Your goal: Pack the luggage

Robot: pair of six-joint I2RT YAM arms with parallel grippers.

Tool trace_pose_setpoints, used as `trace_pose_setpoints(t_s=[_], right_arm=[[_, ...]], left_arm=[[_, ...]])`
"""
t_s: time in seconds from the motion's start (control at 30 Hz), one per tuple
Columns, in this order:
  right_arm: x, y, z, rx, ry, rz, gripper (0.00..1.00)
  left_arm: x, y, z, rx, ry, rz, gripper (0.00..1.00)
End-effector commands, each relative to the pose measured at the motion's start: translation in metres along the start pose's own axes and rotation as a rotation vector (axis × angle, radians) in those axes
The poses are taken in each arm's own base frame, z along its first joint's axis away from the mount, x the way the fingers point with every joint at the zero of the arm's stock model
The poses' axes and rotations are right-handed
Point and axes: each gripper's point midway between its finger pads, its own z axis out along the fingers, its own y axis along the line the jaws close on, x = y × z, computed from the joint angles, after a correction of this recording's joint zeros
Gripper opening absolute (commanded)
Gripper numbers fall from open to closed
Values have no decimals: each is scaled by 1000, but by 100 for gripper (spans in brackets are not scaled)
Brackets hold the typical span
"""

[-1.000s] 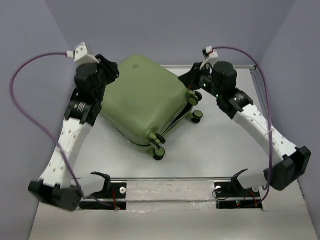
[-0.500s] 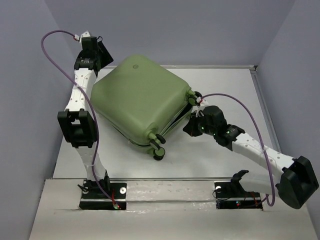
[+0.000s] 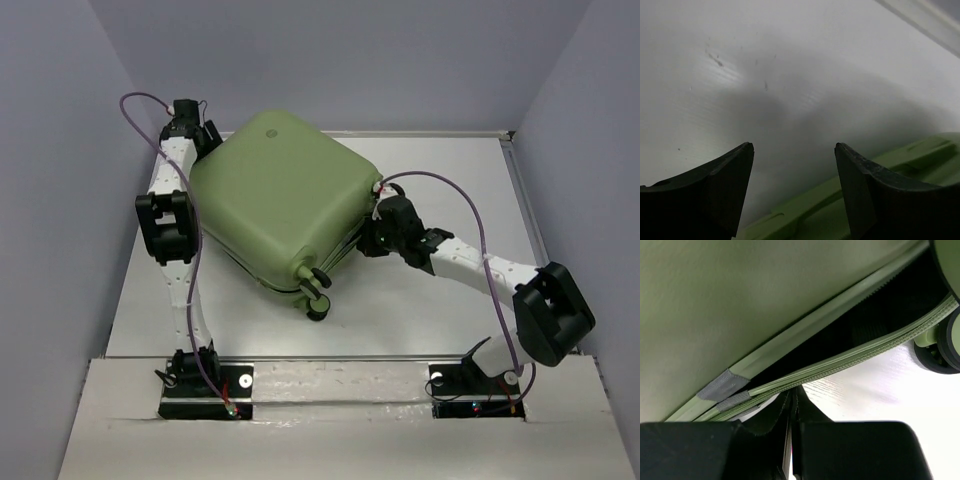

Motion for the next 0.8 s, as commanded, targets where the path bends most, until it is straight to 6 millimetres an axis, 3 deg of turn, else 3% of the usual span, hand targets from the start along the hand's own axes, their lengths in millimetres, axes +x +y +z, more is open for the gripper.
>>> trace_pose_setpoints(t_s=[0.0, 0.07, 0.1, 0.13, 0.17, 0.2, 0.23, 0.27, 0.3, 0.33, 0.37, 0.4, 0.47, 0.5, 0.57, 0.6, 0.63, 0.67, 0.7, 0.77], right_arm=[[-56, 24, -2, -56, -184, 17, 7], [-64, 28, -3, -68, -200, 9, 7], [-66, 29, 0, -64, -200, 3, 7], [-76, 33, 0, -71, -219, -7, 7], [-82, 35, 1, -73, -228, -17, 7], [-85, 35, 6, -64, -229, -30, 7], [-100, 42, 4, -76, -258, -50, 7], [-110, 43, 3, -83, -272, -51, 7], [-118, 44, 4, -91, -282, -50, 7], [-132, 47, 7, -102, -298, -52, 7], [-140, 45, 9, -136, -291, -48, 7], [-146, 46, 11, -156, -289, -52, 7], [-165, 52, 21, -213, -287, -73, 7], [-171, 48, 24, -243, -269, -69, 7], [-181, 50, 30, -286, -243, -74, 7], [-191, 54, 38, -308, -220, -77, 7], [-195, 56, 43, -313, -210, -93, 8], [-190, 54, 61, -316, -170, -99, 8], [-211, 59, 57, -325, -188, -115, 9], [-223, 51, 63, -328, -182, -125, 12]], left_arm=[[42, 4, 3, 28, 129, 60, 78], [67, 4, 1, 41, 175, 66, 75], [68, -4, -1, 74, 159, 64, 75], [64, -10, -15, 96, 131, 59, 74], [88, -8, -16, 93, 174, 55, 74], [89, -15, -21, 131, 160, 42, 74], [83, -22, -39, 157, 128, 36, 74], [111, -16, -41, 145, 174, 27, 74], [114, -19, -45, 160, 154, 27, 74], [134, -13, -57, 150, 174, 16, 74], [138, -11, -61, 155, 155, 16, 74], [154, -20, -66, 163, 174, 37, 74], [184, -12, -80, 156, 208, 51, 74], [195, -18, -86, 181, 213, 67, 74], [206, -23, -107, 221, 197, 74, 74], [232, -17, -110, 232, 233, 63, 74], [244, -20, -117, 250, 244, 73, 74], [258, -16, -128, 257, 255, 65, 74], [265, -18, -135, 279, 262, 65, 74], [281, -21, -155, 324, 264, 63, 74]])
